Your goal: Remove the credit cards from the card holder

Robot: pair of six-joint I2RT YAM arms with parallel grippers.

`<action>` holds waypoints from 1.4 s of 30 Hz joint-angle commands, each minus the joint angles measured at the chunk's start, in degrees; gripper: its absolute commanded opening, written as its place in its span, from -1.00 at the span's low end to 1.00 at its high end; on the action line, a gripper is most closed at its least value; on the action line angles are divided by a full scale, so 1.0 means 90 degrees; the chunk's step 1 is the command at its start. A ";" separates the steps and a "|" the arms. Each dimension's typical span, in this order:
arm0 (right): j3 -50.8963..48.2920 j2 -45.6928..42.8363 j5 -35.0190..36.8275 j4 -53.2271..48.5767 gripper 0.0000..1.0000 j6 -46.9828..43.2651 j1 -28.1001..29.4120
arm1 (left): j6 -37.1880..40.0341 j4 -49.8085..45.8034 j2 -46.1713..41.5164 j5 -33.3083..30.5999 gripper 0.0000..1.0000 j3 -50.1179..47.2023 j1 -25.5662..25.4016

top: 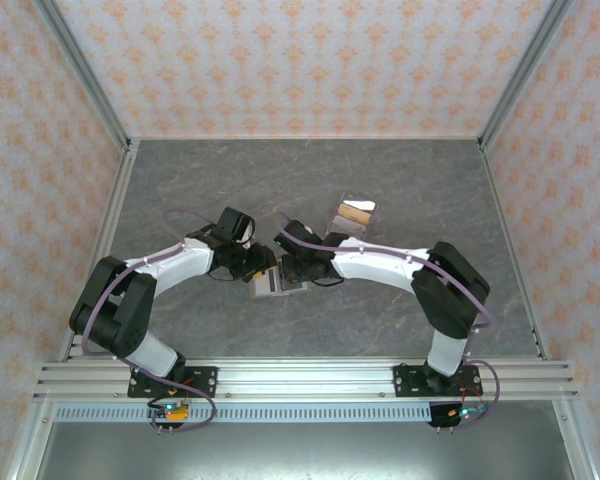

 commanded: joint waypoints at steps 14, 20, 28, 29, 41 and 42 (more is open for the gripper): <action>0.0346 0.0631 0.0116 -0.0393 -0.53 0.0322 -0.0173 | -0.0144 0.0672 0.0152 0.0479 -0.36 -0.0148 -0.0038; 0.0313 0.0694 -0.0031 -0.0332 -0.51 0.0313 -0.0186 | -0.0134 0.0764 0.0396 0.0546 -0.37 -0.0171 -0.0094; 0.0312 0.0744 -0.0112 -0.0317 -0.58 0.0286 -0.0200 | -0.0190 0.0941 0.0603 0.0552 -0.43 -0.0291 -0.0172; 0.0315 0.0761 -0.0115 -0.0316 -0.60 0.0282 -0.0200 | -0.0202 0.0974 0.0615 0.0567 -0.43 -0.0311 -0.0169; 0.0346 0.0826 -0.0229 -0.0347 -0.68 0.0254 -0.0203 | -0.0077 0.1152 0.0766 0.0771 -0.43 -0.0305 -0.0164; 0.0347 0.0831 -0.0240 -0.0346 -0.68 0.0251 -0.0205 | -0.0099 0.1188 0.0775 0.0801 -0.44 -0.0310 -0.0167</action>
